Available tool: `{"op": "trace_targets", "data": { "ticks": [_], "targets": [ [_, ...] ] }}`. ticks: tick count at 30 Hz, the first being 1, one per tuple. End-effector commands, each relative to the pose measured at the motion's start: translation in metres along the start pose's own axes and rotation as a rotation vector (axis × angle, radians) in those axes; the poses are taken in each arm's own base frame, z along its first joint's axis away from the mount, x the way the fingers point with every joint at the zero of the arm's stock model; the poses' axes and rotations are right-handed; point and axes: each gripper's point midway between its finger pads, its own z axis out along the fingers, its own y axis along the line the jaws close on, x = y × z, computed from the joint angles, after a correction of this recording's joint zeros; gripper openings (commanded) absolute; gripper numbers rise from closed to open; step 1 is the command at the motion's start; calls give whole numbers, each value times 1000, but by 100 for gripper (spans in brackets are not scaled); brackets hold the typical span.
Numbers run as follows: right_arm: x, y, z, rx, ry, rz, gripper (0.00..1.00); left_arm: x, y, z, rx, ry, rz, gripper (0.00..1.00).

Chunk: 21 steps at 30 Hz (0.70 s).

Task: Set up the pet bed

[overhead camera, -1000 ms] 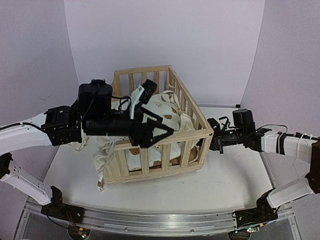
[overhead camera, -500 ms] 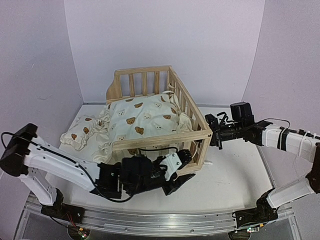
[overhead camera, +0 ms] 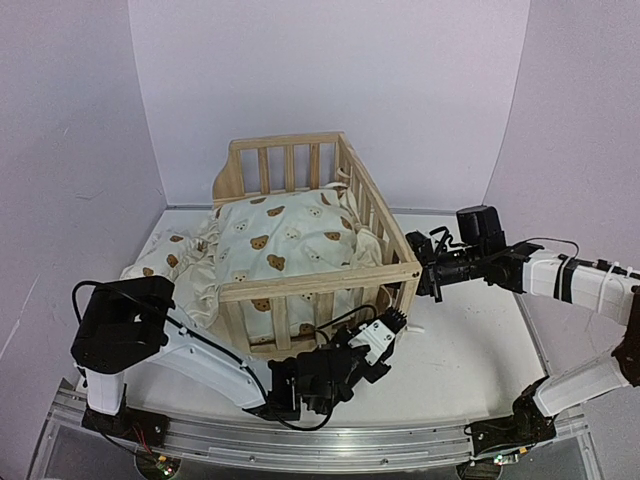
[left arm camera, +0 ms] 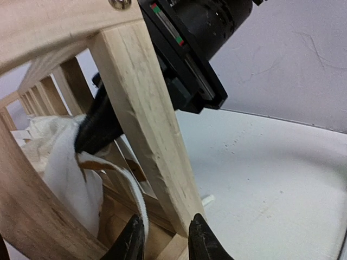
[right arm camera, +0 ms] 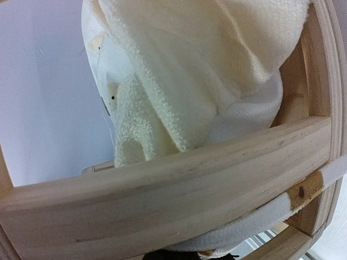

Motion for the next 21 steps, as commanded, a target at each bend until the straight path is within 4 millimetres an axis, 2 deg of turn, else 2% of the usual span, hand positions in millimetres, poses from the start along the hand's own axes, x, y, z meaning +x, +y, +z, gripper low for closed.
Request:
{"op": "trace_targets", "data": {
  "ticks": [1,4,10,18,21],
  "targets": [
    [9,28,-4,-59,24,-80,0,-36,18,0,-187,-65,-20,30],
    [9,27,-4,-59,26,-83,0,-31,19,4,-249,-37,32,29],
    [11,28,-3,-64,40,-84,0,-22,22,5,-334,21,149,19],
    [9,30,-5,-62,22,-82,0,-10,21,9,-388,76,91,19],
    [8,30,-5,-62,18,-74,0,4,24,18,-368,128,51,16]
  ]
}}
